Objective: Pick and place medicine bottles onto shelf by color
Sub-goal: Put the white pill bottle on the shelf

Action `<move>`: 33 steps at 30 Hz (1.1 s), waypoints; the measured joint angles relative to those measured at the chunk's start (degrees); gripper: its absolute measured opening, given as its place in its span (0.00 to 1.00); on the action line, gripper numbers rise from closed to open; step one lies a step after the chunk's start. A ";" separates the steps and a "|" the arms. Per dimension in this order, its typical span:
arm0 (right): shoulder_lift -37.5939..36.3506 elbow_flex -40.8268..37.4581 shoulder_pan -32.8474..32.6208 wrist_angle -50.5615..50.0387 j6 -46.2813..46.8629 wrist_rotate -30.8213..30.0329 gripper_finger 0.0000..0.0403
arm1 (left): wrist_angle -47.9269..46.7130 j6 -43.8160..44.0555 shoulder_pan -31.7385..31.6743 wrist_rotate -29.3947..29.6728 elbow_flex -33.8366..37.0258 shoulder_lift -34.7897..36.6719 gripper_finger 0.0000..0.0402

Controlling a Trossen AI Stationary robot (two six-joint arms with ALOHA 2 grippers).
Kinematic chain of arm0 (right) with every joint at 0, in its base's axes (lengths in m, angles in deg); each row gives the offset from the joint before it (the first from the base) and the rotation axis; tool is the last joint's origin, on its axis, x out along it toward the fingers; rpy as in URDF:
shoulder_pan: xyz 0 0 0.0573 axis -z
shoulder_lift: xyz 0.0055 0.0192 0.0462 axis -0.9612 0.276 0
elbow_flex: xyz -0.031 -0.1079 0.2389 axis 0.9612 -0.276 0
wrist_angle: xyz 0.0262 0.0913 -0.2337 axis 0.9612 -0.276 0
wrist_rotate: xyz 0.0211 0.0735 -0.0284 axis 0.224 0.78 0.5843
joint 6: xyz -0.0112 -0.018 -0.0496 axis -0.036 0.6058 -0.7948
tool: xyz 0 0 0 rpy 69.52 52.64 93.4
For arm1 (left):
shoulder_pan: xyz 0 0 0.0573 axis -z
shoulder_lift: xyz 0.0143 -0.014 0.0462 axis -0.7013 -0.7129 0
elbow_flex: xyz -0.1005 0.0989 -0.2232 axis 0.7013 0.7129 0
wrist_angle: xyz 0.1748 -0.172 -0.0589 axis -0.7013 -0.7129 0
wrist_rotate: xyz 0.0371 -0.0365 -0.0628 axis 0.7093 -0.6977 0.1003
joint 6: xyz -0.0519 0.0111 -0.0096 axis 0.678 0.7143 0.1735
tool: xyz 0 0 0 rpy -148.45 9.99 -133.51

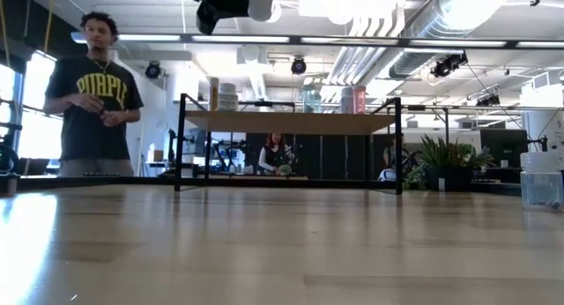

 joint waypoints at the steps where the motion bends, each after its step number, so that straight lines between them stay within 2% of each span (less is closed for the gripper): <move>1: 0.00 0.00 0.54 -0.02 -1.41 1.23 0.59 | 0.74 -0.02 -0.42 0.29 0.00 0.00 0.33; 8: 0.45 0.04 4.02 2.29 -5.50 5.69 0.59 | 5.69 -1.71 -2.45 1.64 0.00 0.00 0.33; 23: 4.29 0.07 5.90 3.65 -6.42 7.55 0.58 | 8.09 -5.28 -4.42 2.34 0.00 -0.04 0.33; 27: 4.28 0.07 6.37 3.82 -7.01 7.60 0.52 | 8.13 -5.46 -4.40 2.77 0.00 -0.04 0.33; 33: 4.28 0.07 6.53 3.78 -6.30 7.49 0.35 | 8.03 -5.51 -4.40 2.90 0.00 -0.04 0.33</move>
